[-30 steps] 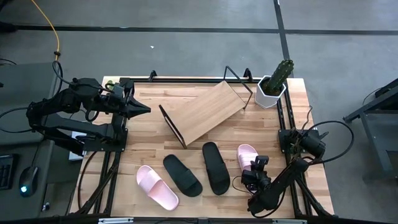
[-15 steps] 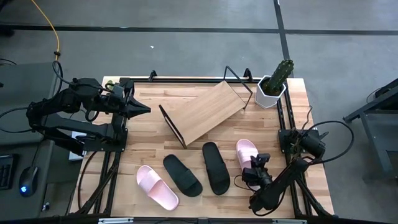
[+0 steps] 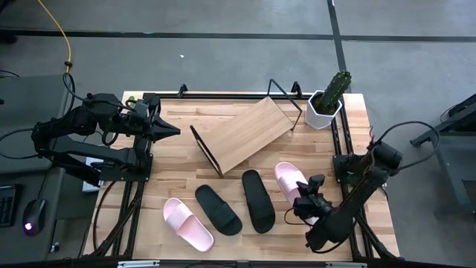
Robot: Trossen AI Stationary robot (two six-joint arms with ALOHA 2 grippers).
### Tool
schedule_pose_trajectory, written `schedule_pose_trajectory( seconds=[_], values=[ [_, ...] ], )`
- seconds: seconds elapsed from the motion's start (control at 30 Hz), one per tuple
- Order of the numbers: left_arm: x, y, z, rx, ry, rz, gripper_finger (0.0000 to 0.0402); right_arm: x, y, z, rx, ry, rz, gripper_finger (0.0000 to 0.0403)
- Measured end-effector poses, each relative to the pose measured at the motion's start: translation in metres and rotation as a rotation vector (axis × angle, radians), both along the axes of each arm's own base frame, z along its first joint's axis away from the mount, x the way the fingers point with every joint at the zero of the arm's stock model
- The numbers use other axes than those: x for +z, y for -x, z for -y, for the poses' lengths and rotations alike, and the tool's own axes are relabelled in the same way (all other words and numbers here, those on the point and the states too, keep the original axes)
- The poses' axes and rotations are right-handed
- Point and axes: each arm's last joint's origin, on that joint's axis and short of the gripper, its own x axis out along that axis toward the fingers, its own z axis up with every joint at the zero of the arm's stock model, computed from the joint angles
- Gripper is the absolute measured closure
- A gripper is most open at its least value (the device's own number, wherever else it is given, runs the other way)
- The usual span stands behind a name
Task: Pick and place slides into the shelf
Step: Put the right pink slide on the shelf
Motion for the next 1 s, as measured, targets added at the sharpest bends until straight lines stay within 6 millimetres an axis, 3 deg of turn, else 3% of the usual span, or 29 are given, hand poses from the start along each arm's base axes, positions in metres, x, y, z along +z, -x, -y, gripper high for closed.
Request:
schedule_pose_trajectory(
  seconds=[0.53, 1.0],
  values=[
    [0.000, 0.000, 0.000, -0.001, -0.006, -0.001, 0.0401, 0.034, -0.016, 0.040, 0.068, 0.118, -0.052, 0.0403],
    [0.000, 0.000, 0.000, -0.001, -0.006, -0.001, 0.0401, 0.072, -0.012, 0.076, 0.078, 0.141, -0.018, 0.0403]
  ],
)
